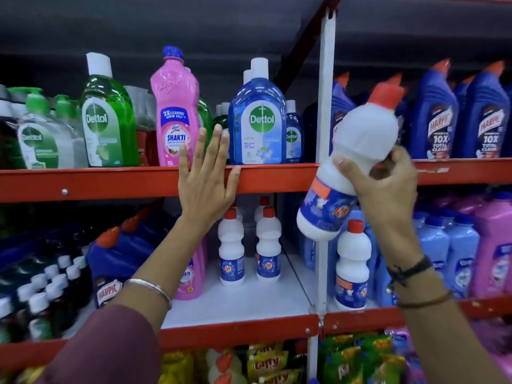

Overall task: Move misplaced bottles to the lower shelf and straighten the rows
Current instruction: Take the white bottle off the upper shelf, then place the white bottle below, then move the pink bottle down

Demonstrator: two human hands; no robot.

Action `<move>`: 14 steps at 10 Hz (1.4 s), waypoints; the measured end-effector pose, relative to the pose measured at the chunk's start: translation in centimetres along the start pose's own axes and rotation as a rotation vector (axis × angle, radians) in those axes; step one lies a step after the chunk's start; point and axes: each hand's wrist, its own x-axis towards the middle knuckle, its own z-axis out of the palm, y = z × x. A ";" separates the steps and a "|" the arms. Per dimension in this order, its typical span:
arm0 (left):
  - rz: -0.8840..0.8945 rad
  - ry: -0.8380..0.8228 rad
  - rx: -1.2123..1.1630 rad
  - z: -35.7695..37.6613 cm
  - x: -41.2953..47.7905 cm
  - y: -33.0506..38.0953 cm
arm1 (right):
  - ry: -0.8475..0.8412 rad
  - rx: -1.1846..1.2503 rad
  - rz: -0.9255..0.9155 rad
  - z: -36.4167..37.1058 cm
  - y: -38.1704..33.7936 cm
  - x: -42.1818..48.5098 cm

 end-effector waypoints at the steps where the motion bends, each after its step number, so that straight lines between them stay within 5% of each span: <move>1: 0.008 -0.001 -0.006 0.1 -0.1 -0.1 | -0.063 -0.039 0.084 1.2 2.8 -3.9; 6: 0.032 0.054 0.048 0.8 0.0 -0.4 | -0.289 -0.297 0.236 7.8 14.9 -12.2; 11: 0.031 0.062 0.062 0.9 0.0 -0.3 | -0.349 -0.402 0.222 8.7 16.6 -12.0; 12: 0.029 0.046 0.050 0.9 0.0 -0.3 | -0.318 -0.442 0.184 7.7 15.9 -12.4; 14: 0.026 0.034 0.041 0.7 -0.1 -0.2 | 0.183 -0.361 -0.078 2.0 14.0 -11.3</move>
